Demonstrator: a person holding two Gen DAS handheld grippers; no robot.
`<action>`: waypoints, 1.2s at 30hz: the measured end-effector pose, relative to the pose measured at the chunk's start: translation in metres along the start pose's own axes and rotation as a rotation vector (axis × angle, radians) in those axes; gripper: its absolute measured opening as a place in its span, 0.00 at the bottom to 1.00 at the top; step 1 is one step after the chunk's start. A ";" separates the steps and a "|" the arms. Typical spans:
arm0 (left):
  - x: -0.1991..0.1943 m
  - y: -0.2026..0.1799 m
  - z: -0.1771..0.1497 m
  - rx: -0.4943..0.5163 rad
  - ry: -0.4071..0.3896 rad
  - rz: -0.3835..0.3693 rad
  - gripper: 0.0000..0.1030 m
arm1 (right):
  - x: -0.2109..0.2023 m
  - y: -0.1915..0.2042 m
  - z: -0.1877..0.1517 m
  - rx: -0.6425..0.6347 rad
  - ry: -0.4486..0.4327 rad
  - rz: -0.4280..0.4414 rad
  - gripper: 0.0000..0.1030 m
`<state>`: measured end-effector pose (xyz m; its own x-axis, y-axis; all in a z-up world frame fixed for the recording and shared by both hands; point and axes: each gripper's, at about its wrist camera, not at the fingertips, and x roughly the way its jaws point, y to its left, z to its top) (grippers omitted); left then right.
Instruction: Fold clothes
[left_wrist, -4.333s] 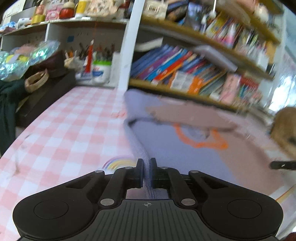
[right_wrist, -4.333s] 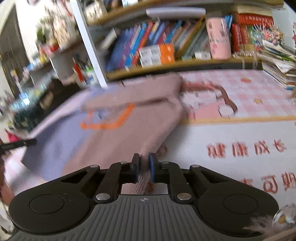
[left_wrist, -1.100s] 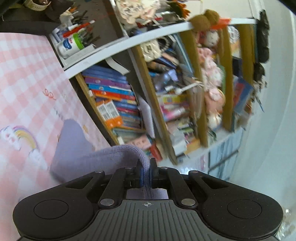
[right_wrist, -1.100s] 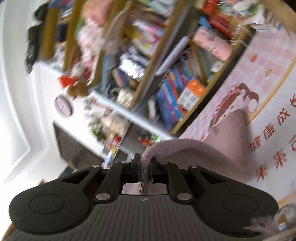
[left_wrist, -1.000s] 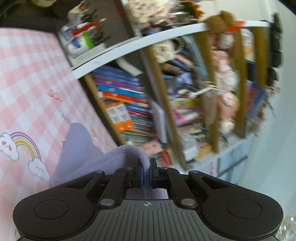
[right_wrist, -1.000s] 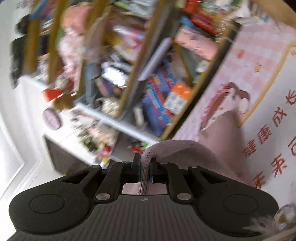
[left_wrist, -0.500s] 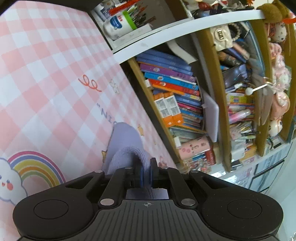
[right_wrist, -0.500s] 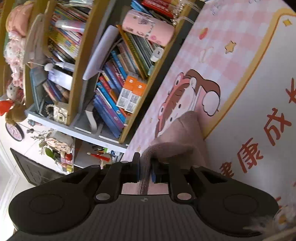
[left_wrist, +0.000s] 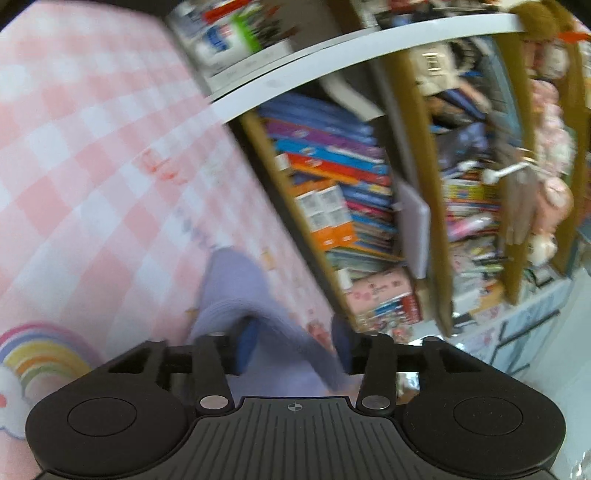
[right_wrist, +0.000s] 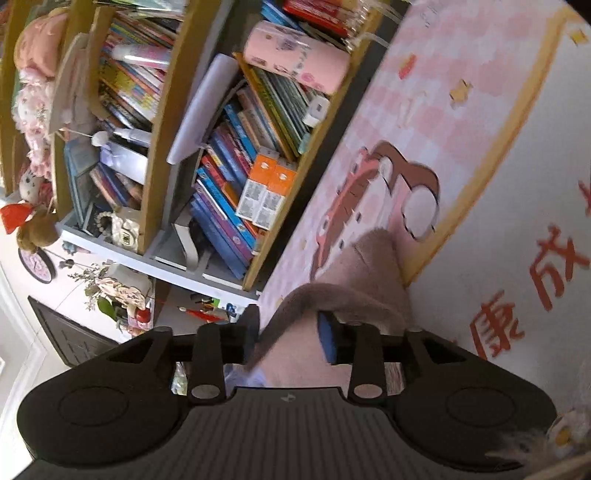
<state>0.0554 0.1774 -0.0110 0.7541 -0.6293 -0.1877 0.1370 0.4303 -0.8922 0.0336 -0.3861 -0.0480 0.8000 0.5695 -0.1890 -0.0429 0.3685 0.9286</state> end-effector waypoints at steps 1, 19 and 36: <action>-0.002 -0.004 0.002 0.017 -0.013 -0.012 0.53 | -0.002 0.003 0.002 -0.010 -0.012 0.002 0.38; 0.021 -0.047 -0.022 0.652 0.013 0.390 0.54 | 0.020 0.053 -0.027 -0.790 0.020 -0.478 0.35; 0.006 -0.053 -0.022 0.587 -0.021 0.271 0.06 | 0.010 0.065 -0.029 -0.792 -0.039 -0.369 0.06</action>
<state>0.0379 0.1365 0.0262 0.8228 -0.4383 -0.3618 0.2639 0.8585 -0.4397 0.0210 -0.3349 0.0015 0.8642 0.2930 -0.4089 -0.1691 0.9348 0.3124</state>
